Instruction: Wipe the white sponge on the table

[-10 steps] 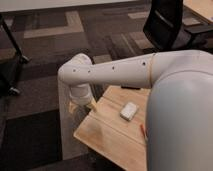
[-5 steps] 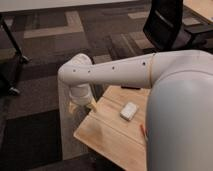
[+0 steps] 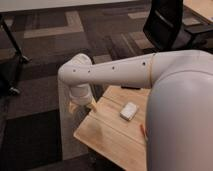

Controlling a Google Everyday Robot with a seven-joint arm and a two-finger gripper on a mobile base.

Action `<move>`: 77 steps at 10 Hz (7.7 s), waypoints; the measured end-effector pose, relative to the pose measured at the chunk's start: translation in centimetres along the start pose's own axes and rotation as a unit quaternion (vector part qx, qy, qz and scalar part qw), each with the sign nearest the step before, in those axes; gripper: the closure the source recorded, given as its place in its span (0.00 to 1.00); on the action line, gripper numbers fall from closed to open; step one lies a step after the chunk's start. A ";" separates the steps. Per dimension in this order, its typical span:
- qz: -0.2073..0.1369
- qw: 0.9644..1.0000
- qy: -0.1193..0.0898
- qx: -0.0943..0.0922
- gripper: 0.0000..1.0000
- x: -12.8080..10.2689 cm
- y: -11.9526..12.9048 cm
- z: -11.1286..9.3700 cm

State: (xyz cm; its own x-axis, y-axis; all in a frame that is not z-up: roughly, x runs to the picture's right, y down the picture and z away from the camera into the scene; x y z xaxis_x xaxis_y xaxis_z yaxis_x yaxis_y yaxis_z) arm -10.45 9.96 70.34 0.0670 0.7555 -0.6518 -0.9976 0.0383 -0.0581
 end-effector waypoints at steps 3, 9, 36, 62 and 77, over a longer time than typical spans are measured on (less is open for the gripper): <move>0.000 1.000 0.000 0.000 0.35 0.0 0.0 0.0; 0.000 1.000 0.001 0.000 0.35 0.0 0.0 0.1; 0.206 0.976 -0.012 0.064 0.35 -6.0 -23.0 1.7; 0.080 0.997 0.014 -0.017 0.97 -8.5 -17.9 8.6; 0.270 0.961 0.058 0.024 0.97 0.8 -27.7 9.9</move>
State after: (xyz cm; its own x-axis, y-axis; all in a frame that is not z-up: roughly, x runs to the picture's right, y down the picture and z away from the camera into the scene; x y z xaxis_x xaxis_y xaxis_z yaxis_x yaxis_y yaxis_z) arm 17.03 15.95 78.93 -0.4608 0.5956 -0.6580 -0.8875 -0.3053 0.3452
